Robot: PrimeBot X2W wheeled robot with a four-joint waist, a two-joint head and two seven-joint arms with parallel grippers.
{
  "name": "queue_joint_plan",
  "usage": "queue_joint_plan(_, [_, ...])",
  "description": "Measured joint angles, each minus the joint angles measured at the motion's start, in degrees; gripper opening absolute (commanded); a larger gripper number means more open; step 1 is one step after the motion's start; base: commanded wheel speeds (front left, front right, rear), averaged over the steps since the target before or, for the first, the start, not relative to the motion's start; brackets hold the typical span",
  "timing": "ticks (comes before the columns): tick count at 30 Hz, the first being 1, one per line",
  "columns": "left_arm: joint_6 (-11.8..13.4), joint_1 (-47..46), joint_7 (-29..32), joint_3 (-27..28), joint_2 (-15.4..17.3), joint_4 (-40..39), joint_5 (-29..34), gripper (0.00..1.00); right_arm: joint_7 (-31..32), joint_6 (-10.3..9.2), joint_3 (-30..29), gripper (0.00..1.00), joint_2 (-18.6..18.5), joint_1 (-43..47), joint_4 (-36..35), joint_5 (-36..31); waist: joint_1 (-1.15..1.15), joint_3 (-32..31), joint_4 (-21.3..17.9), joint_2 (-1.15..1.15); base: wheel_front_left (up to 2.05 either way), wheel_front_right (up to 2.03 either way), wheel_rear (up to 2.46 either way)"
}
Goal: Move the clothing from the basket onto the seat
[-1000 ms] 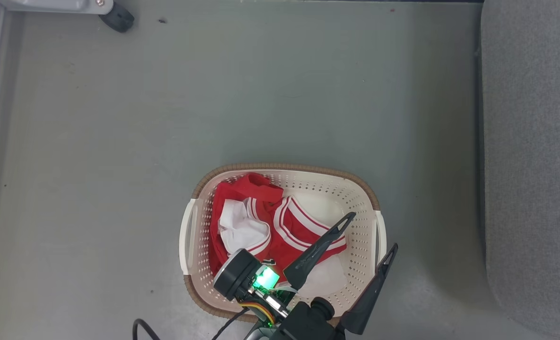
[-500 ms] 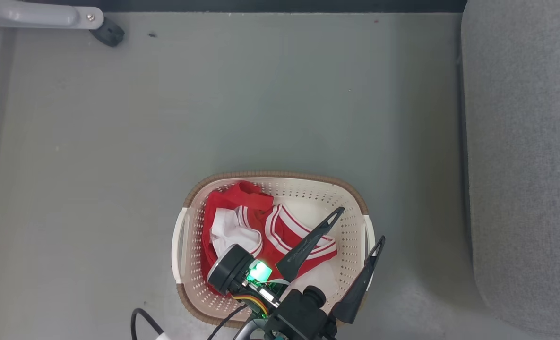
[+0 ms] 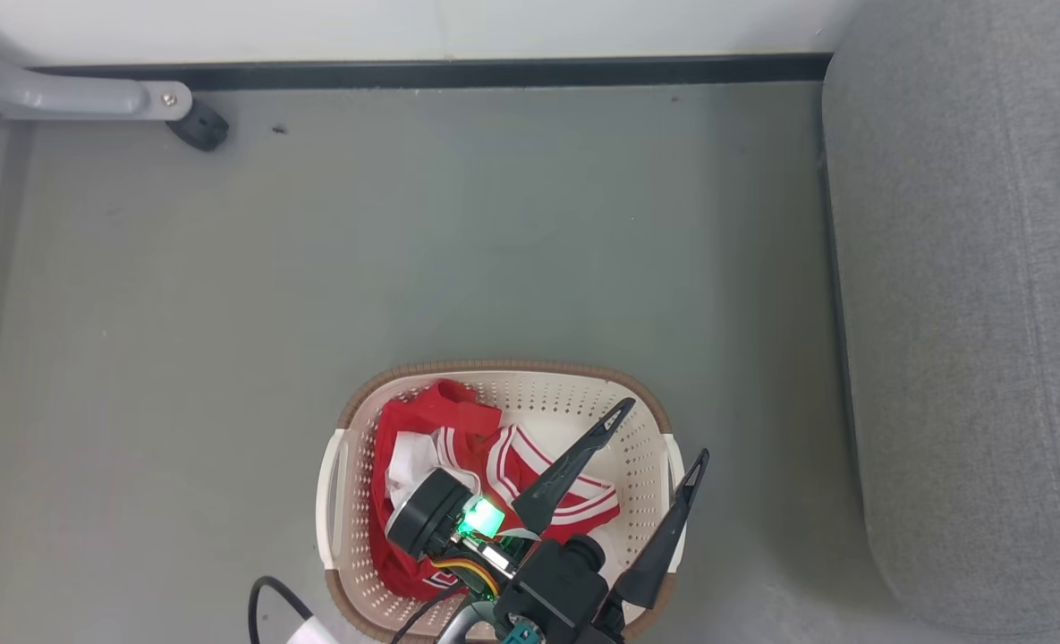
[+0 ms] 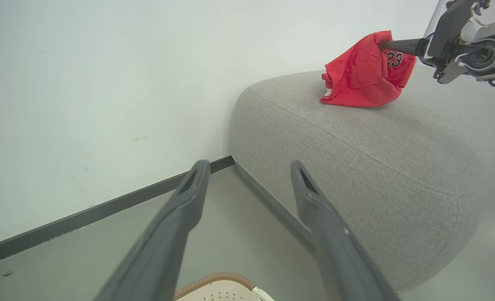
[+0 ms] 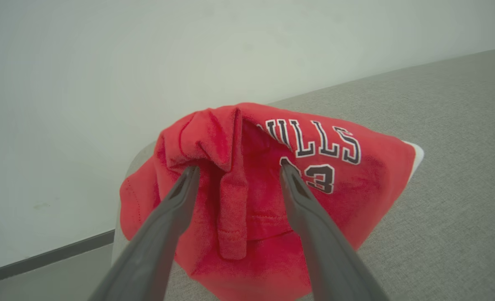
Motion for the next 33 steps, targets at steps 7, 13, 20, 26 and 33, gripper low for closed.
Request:
queue_joint_plan(7, [0.00, 0.36, -0.44, 1.58, -0.01, 1.92, -1.75, 1.00, -0.02, 0.00, 2.13, 1.00, 2.71, 3.44, 0.09, 0.46, 0.00, -2.92, -0.72, 0.00, 0.00, 0.00, 0.00])
queue_joint_plan(13, [0.00, 2.01, -0.51, 3.96, -0.03, 3.54, -2.41, 1.00, -0.09, 0.00, 3.42, 1.00, 5.08, 6.87, -1.66, 0.31, 0.00, -6.12, -1.12, 0.00, 0.00, 0.00, 0.00])
queue_joint_plan(20, [0.00, 5.37, -0.93, 7.47, -0.05, 4.98, -3.04, 1.00, -0.09, 0.00, 3.88, 1.00, 8.43, 9.99, -6.36, -2.55, -0.01, -10.61, -1.36, -0.01, 0.00, 0.00, 0.00])
queue_joint_plan(26, [0.00, 9.50, -0.99, 11.77, -0.05, 5.83, -3.13, 1.00, -0.09, 0.00, 2.45, 1.00, 10.69, 13.97, -11.43, -5.91, -0.01, -14.72, -1.26, -0.01, 0.00, 0.00, 0.00])
queue_joint_plan(33, [0.00, 14.00, -1.23, 17.78, -0.07, 5.98, -2.96, 1.00, -0.09, -1.57, 0.90, 1.00, 13.39, 19.98, -18.89, -9.24, -0.01, -18.95, -0.81, -0.01, 0.00, 0.00, 0.00])
